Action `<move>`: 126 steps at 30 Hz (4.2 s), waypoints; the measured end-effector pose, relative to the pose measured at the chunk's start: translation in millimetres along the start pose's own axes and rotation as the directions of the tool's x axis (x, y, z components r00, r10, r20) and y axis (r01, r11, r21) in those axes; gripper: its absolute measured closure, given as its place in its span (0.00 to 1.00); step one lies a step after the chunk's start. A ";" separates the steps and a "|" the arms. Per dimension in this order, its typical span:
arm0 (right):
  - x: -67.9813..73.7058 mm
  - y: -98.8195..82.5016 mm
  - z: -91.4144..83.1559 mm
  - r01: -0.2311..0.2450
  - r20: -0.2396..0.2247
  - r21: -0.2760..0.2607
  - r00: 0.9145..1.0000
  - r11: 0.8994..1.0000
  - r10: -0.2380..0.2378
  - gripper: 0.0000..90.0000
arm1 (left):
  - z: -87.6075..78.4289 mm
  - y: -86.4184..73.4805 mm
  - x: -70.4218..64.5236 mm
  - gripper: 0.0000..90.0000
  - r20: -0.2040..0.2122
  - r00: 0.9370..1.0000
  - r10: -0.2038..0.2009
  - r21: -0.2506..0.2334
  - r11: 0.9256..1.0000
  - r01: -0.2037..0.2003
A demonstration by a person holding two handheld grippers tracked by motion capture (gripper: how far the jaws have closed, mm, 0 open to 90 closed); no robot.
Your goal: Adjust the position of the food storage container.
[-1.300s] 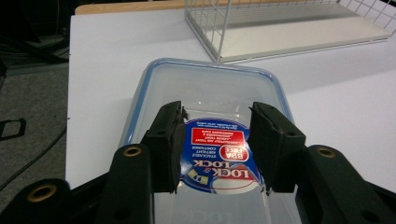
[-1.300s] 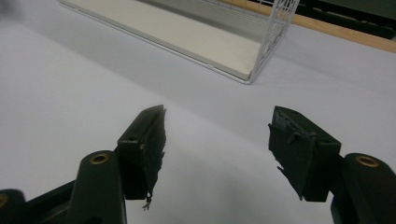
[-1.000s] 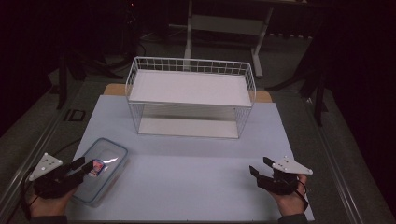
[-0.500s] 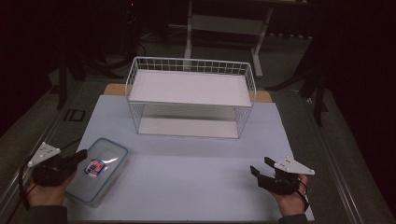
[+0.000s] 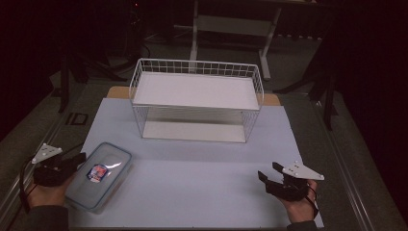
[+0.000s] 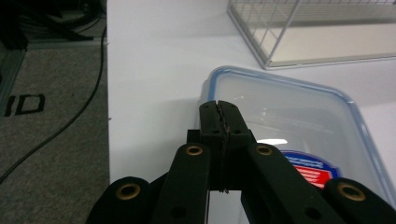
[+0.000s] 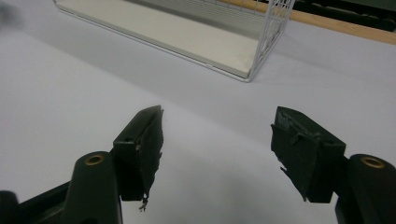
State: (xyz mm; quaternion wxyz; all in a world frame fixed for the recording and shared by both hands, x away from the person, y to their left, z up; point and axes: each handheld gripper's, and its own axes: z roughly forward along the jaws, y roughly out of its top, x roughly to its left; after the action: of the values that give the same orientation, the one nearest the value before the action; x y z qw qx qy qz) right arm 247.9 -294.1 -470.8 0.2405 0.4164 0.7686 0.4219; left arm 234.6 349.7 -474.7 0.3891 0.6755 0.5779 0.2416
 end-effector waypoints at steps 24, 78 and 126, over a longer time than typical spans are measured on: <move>1.8 -0.3 2.3 0.010 -0.016 0.011 1.000 1.000 -0.010 0.37 | 10.7 -6.3 13.6 1.00 -0.033 0.998 -0.049 0.076 0.996 0.051; 2.7 -0.8 2.5 0.019 -0.028 0.016 0.999 1.000 -0.019 0.37 | 85.6 42.6 -183.8 1.00 0.423 0.867 0.262 0.004 0.957 -0.291; 12.5 0.8 9.2 0.044 -0.049 0.027 0.998 0.999 -0.043 0.37 | 11.1 -53.7 -176.9 1.00 0.528 0.778 0.340 0.087 0.890 -0.447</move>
State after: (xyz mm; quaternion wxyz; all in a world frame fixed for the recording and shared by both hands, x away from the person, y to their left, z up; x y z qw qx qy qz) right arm 248.2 -279.2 -475.2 0.2251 0.3925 0.7889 0.4158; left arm 173.2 177.2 -502.5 0.3929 0.8573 0.3244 0.0734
